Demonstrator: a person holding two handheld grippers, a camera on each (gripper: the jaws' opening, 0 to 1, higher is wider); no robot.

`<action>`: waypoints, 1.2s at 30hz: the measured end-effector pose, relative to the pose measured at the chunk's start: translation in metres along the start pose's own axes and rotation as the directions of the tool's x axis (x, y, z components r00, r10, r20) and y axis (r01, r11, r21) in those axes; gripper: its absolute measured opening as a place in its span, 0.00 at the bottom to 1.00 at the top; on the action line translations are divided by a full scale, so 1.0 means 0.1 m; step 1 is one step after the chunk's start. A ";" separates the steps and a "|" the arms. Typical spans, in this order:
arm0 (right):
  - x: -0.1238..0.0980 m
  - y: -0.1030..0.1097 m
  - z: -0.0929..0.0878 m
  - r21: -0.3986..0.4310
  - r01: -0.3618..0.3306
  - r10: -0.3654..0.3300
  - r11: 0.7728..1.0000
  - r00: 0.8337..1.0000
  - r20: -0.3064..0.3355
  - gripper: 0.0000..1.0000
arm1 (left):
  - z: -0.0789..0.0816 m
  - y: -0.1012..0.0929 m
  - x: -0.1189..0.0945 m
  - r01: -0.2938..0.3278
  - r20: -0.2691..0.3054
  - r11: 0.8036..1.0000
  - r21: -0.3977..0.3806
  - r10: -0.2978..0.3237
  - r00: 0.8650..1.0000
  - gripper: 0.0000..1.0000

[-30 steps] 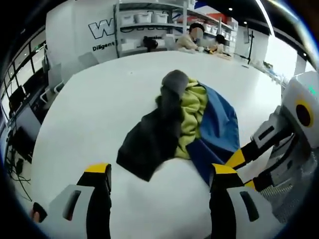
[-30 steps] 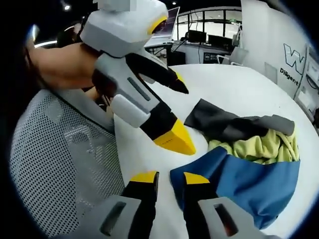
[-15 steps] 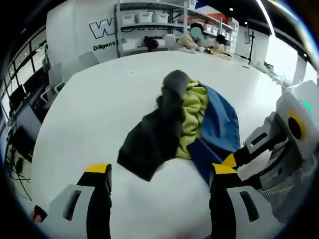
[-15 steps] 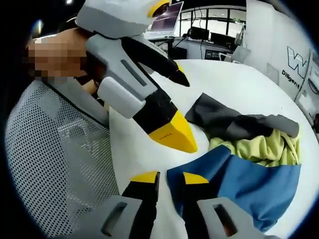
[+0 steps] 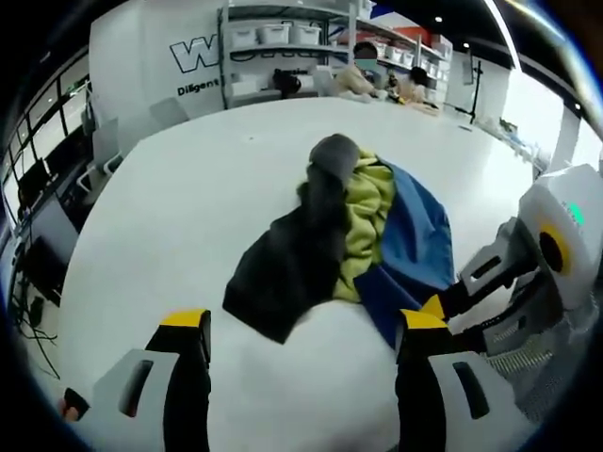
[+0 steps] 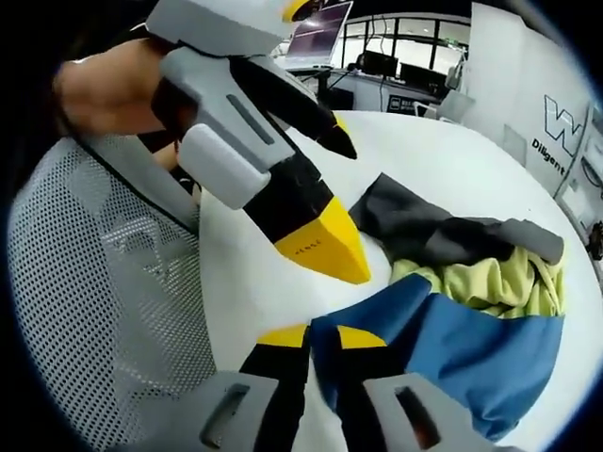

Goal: Fold the garment on the visible template until the final outline fits inside the template.

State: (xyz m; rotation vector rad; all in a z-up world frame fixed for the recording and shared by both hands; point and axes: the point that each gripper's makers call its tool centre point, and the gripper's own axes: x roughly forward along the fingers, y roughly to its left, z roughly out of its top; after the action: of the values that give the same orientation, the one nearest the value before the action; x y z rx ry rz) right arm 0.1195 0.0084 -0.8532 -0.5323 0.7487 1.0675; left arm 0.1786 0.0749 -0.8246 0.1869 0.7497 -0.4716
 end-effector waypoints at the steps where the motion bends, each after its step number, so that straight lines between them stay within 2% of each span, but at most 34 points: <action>1: 0.00 -0.01 0.00 -0.005 0.005 -0.005 1.000 1.000 -0.001 0.03 | 0.00 0.00 0.00 0.000 0.001 1.000 0.000 0.000 1.000 0.75; 7: -0.04 -0.04 0.04 -0.013 0.019 -0.019 1.000 1.000 0.011 0.00 | 0.00 0.00 0.00 0.002 0.000 1.000 0.002 -0.002 1.000 0.75; 15: -0.13 -0.13 0.14 0.043 0.048 -0.050 0.998 0.997 0.056 0.00 | 0.00 -0.01 0.00 0.003 -0.001 1.000 0.002 -0.003 1.000 0.75; 18: -0.08 -0.17 0.11 0.070 0.068 -0.073 0.995 0.995 0.065 0.00 | 0.00 -0.01 0.00 0.003 -0.002 1.000 0.002 -0.003 1.000 0.75; 26: -0.23 -0.40 0.13 0.158 0.138 -0.156 0.978 0.983 0.102 0.00 | 0.00 -0.02 0.00 0.006 -0.001 1.000 0.006 -0.006 1.000 0.74; 36: -0.40 -0.67 0.10 0.229 0.202 -0.234 0.952 0.964 0.123 0.00 | 0.00 -0.03 0.01 0.010 -0.001 1.000 0.012 -0.010 1.000 0.74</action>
State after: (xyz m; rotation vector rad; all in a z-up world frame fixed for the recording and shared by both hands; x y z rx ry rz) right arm 0.1728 -0.0338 -0.8138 -0.3369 0.6474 0.7986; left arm 0.1781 0.0716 -0.8252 0.1952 0.7486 -0.4854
